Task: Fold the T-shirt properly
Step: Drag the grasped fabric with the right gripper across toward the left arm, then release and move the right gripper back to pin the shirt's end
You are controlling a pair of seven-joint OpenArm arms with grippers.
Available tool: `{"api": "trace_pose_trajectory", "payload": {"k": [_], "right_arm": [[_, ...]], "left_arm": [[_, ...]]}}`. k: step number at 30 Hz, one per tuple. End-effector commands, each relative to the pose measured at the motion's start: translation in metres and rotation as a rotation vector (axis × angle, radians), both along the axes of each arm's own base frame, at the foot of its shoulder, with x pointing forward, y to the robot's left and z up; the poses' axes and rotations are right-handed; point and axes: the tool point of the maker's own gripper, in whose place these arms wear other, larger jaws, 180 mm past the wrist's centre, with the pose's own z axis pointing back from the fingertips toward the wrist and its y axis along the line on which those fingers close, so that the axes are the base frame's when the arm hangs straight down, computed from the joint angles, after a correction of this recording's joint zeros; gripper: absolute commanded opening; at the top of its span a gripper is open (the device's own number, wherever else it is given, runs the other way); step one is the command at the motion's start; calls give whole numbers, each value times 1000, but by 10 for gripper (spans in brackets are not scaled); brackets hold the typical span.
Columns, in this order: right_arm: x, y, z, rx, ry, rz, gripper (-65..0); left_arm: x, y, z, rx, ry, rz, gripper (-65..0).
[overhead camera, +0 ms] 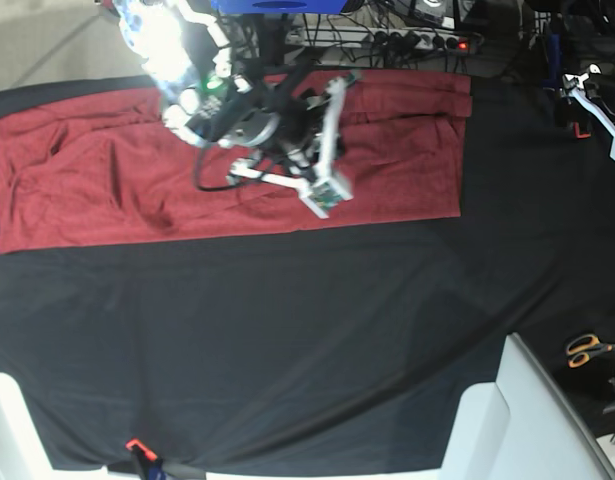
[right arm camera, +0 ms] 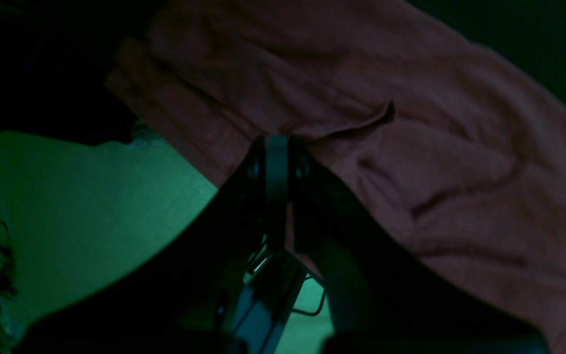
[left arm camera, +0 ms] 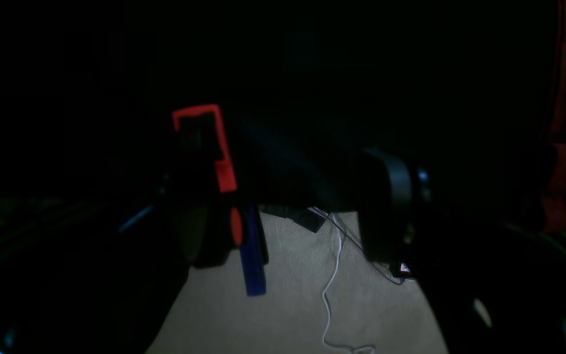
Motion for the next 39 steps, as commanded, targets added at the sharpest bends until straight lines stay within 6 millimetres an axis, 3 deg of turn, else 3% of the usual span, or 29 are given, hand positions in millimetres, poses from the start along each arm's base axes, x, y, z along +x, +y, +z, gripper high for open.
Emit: {"api": "trace_pose_trajectory", "payload": {"k": [1, 6, 8, 15, 24, 29, 34, 36, 39], "right_arm": [[10, 5, 12, 32, -42, -3, -648], [23, 9, 20, 38, -76, 5, -648], [20, 21, 26, 44, -97, 51, -648], [-9, 63, 24, 29, -125, 259, -647], [-3, 74, 1, -31, -91, 295, -647], [0, 82, 5, -19, -96, 296, -647], [3, 83, -6, -43, -70, 293, -642], [2, 83, -10, -51, -61, 298, -623], [2, 84, -7, -45, -68, 304, -501]], "left_arm": [[8, 10, 14, 32, -31, -18, -207], [9, 13, 16, 39, -31, -22, -207], [9, 13, 16, 39, -31, -22, -207], [10, 13, 17, 41, -32, -23, -207], [9, 13, 17, 40, -31, -22, -207], [9, 13, 17, 40, -31, -22, -207], [9, 13, 17, 40, -31, -22, -207], [9, 13, 16, 40, -30, -23, -207], [9, 13, 16, 39, -30, -25, -207]]}}
